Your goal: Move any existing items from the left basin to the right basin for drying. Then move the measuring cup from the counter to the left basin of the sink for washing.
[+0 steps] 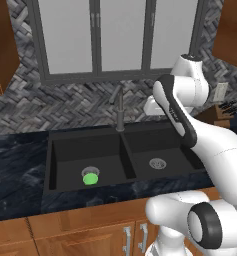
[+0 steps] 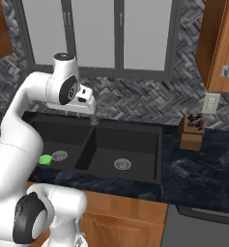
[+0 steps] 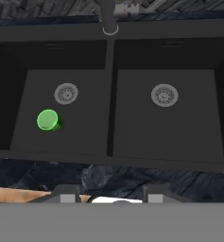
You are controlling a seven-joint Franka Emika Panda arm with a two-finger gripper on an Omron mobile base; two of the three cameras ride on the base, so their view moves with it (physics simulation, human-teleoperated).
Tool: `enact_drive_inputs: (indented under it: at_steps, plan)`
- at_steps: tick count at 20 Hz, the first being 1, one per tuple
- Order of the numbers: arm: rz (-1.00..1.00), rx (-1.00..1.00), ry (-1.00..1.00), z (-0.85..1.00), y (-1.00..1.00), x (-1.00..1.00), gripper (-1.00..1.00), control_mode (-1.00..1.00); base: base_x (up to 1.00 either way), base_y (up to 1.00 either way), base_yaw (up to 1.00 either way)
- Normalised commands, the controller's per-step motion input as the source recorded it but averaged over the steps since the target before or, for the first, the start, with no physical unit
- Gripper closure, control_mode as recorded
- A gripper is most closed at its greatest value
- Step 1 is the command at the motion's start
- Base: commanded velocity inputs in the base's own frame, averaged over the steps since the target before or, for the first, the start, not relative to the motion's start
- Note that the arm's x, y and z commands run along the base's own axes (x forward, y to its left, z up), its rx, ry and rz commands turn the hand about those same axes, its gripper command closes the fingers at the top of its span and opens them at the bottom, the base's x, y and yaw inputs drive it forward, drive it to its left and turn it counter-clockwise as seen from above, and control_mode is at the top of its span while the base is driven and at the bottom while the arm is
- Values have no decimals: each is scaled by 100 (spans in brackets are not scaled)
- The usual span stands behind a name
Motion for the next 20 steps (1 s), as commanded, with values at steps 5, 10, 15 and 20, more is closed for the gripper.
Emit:
enact_drive_inputs:
  at_steps: [5, 10, 15, 20]
  plan:
    - [0, 0, -1, 0, 0, -3, -100, -100, 0, 0, 0]
    - [0, 2, 4, -8, 2, 0, -100, -100, 0, 0, 0]
    - [-2, 0, 1, -5, 28, -1, -100, -100, 0, 0, 0]
    - [-2, 0, 0, 0, 42, -4, -100, -100, 0, 0, 0]
